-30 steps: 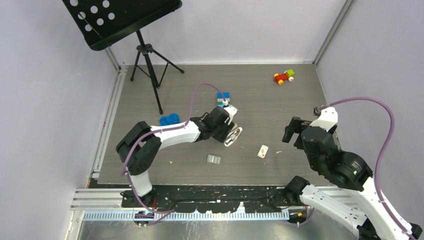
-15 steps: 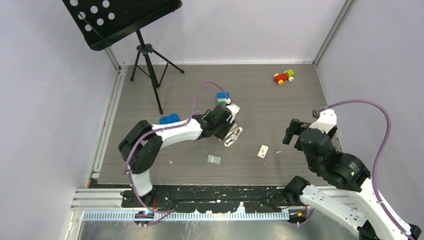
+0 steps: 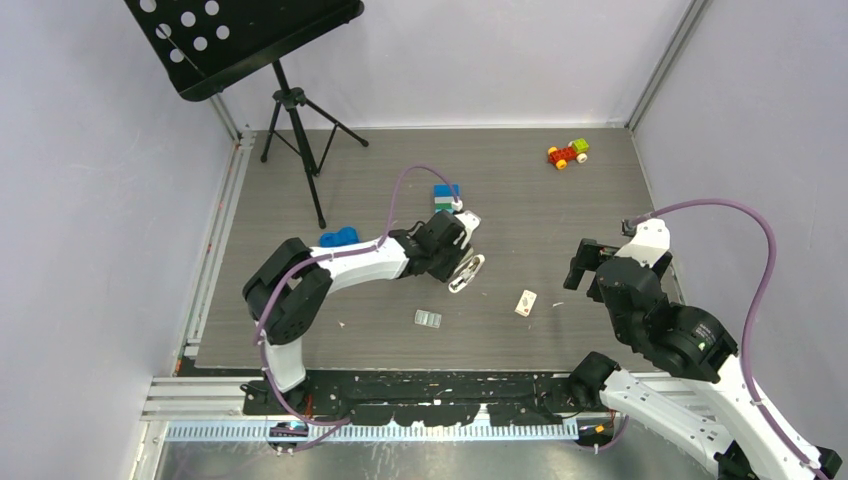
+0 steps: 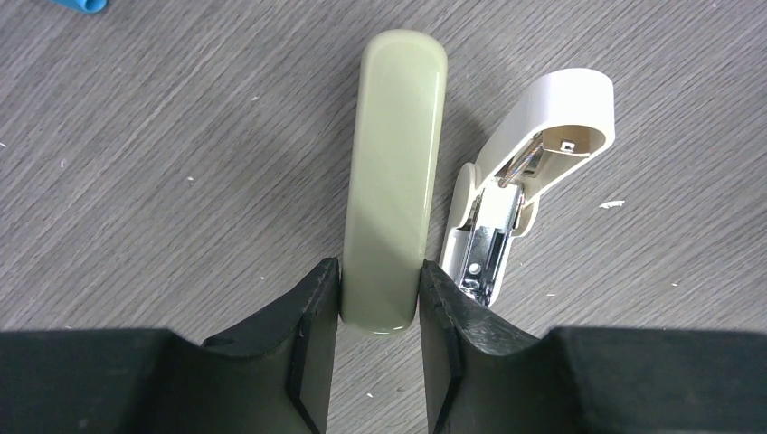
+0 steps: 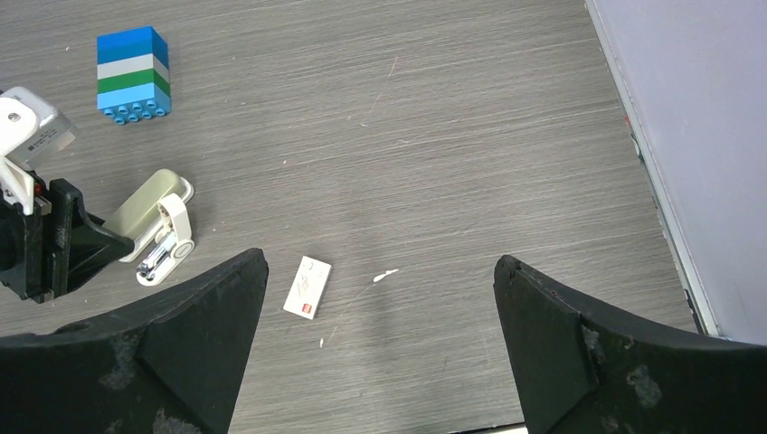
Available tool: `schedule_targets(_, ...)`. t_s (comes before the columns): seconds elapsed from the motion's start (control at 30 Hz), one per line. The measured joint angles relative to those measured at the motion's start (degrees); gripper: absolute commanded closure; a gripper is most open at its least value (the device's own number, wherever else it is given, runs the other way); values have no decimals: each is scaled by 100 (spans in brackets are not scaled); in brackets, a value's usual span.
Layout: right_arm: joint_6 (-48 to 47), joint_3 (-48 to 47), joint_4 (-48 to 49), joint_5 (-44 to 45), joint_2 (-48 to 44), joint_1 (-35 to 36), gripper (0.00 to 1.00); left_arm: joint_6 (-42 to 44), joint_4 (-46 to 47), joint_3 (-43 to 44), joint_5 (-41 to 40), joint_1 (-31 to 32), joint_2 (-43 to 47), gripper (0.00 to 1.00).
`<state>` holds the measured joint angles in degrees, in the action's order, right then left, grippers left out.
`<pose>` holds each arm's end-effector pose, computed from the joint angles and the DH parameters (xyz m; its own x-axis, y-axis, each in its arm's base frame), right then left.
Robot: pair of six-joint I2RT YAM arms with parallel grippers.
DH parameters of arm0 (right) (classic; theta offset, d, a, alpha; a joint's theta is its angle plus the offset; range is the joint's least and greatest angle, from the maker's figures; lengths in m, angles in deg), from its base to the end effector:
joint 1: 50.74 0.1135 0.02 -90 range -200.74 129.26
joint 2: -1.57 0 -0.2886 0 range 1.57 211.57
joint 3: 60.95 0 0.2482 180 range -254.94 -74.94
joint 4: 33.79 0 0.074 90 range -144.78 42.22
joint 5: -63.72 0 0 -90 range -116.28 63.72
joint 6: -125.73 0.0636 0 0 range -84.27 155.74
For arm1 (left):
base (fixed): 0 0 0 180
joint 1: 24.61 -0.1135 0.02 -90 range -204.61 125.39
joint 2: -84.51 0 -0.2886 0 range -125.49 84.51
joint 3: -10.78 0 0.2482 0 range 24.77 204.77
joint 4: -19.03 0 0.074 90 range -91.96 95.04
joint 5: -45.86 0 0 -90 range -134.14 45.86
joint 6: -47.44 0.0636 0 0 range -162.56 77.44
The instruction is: Load the staples into the stapler
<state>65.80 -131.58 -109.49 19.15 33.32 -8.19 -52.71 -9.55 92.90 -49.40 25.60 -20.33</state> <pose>0.0769 0.0091 0.3501 -0.4094 0.1015 -0.9067 0.1741 0.9842 0.0316 0.2661 -0.3103 0.1894 -0.6200 0.4702 -0.6281 0.6291 0.7763 -0.0398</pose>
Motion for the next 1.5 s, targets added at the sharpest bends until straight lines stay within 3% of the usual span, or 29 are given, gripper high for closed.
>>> schedule_targets(0.57,0,9,39,-9,0,0,0,11,-155,37,-234,0,101,81)
schedule_targets(0.83,0,13,39,-31,0,0,0,0,-527,17,-466,-439,203,79)
schedule_targets(0.97,-2,31,42,-52,7,0,0,-20,-621,-101,-590,-728,323,69)
schedule_targets(1.13,-4,35,44,-55,15,0,0,-50,-769,-155,-686,-916,396,42)
schedule_targets(1.23,-7,35,44,-57,17,0,0,-76,-920,-155,-732,-944,398,31)
schedule_targets(1.37,-24,37,52,-70,50,0,0,-190,-1143,-155,-739,-946,518,22)
schedule_targets(1.5,-31,42,85,-103,105,0,0,-481,-1362,-166,-697,-946,896,20)
